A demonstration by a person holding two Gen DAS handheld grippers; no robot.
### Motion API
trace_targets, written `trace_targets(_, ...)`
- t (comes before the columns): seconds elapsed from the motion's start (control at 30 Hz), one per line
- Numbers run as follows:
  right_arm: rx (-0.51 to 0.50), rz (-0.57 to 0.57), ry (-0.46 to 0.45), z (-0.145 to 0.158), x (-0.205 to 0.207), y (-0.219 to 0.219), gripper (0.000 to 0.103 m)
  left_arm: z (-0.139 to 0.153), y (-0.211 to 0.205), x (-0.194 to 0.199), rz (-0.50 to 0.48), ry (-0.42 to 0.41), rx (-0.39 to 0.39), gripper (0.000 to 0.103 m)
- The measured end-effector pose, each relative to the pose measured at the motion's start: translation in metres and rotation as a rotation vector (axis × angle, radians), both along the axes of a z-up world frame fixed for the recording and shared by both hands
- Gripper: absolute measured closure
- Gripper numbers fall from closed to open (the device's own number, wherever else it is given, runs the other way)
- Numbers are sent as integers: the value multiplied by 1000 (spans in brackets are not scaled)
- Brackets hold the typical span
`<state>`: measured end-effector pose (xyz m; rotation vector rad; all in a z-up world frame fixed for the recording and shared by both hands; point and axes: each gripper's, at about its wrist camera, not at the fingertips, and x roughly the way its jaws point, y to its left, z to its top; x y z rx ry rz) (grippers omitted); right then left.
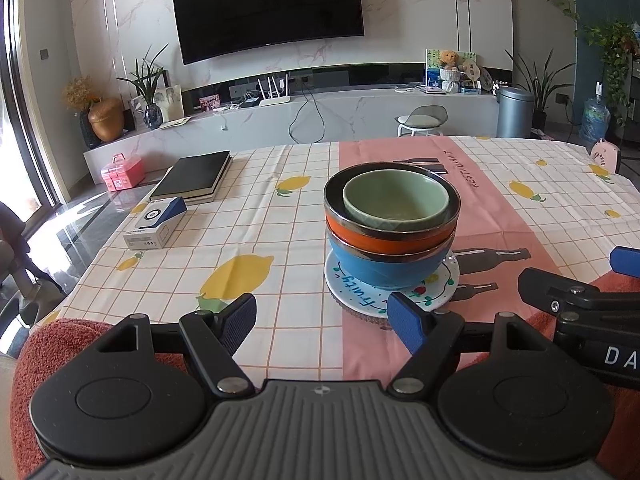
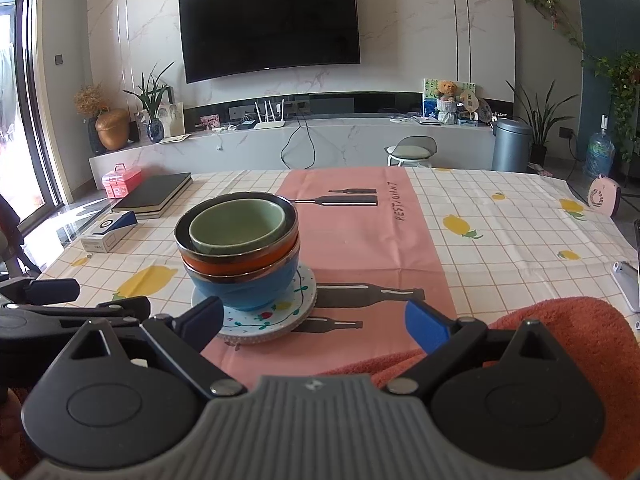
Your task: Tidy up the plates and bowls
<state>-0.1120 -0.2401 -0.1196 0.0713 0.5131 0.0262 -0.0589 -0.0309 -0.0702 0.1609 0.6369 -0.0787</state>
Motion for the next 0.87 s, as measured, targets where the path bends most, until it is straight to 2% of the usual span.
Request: trace_targets(0.87, 6, 0, 16, -2, 0, 1, 7, 1, 2, -2, 7, 0, -11, 15)
